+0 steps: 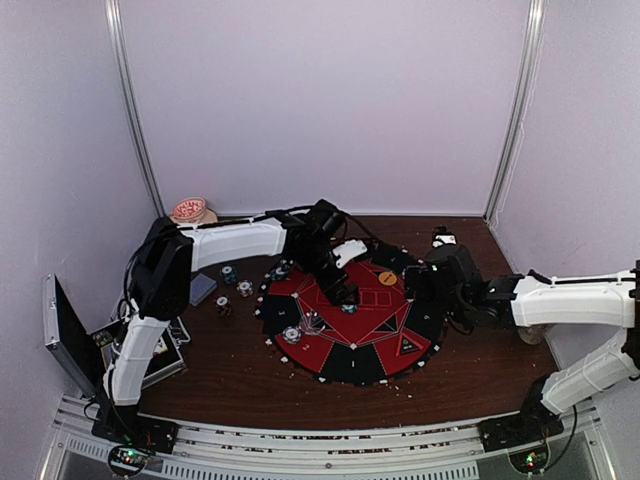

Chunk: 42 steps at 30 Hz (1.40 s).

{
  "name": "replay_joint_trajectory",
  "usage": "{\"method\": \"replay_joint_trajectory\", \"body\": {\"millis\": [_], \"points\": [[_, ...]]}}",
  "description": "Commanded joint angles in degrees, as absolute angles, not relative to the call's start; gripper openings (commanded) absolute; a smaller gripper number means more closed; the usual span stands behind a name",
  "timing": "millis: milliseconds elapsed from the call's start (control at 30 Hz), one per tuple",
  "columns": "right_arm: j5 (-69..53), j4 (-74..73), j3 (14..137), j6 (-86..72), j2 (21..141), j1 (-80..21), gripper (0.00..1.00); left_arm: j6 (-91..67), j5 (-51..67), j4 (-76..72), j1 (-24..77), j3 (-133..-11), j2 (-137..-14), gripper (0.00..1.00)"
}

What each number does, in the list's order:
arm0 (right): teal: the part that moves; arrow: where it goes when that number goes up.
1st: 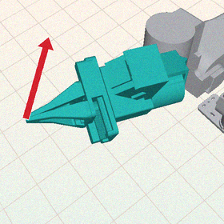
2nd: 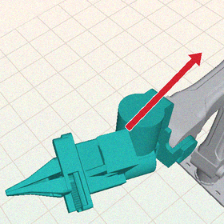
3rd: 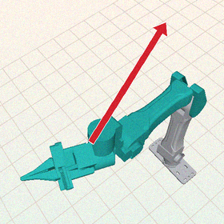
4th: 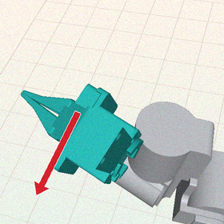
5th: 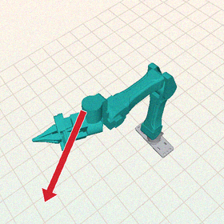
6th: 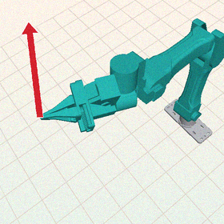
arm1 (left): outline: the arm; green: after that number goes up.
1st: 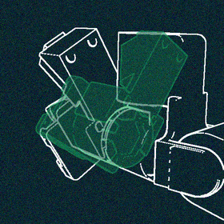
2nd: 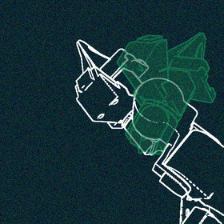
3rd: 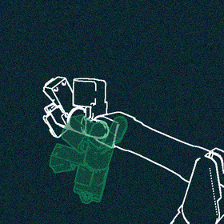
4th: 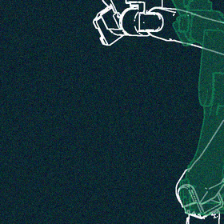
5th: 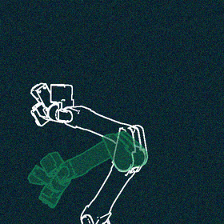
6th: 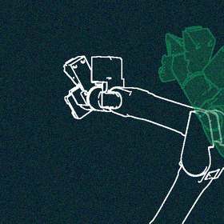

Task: Distribute texas hold em gaming equipment
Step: Place the poker chips pile on the poker table mat, then pick up the pile of poker chips from the poker table mat.

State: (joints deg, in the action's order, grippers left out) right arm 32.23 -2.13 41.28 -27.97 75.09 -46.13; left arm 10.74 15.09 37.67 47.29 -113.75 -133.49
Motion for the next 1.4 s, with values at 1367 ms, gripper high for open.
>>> {"method": "replay_joint_trajectory", "body": {"millis": [1367], "points": [[25.9, -16.3, 77.8, -35.2, 119.1, -54.4, 0.91, 10.6, 3.1, 7.7, 19.5, -57.3, -84.0, 0.98]]}}
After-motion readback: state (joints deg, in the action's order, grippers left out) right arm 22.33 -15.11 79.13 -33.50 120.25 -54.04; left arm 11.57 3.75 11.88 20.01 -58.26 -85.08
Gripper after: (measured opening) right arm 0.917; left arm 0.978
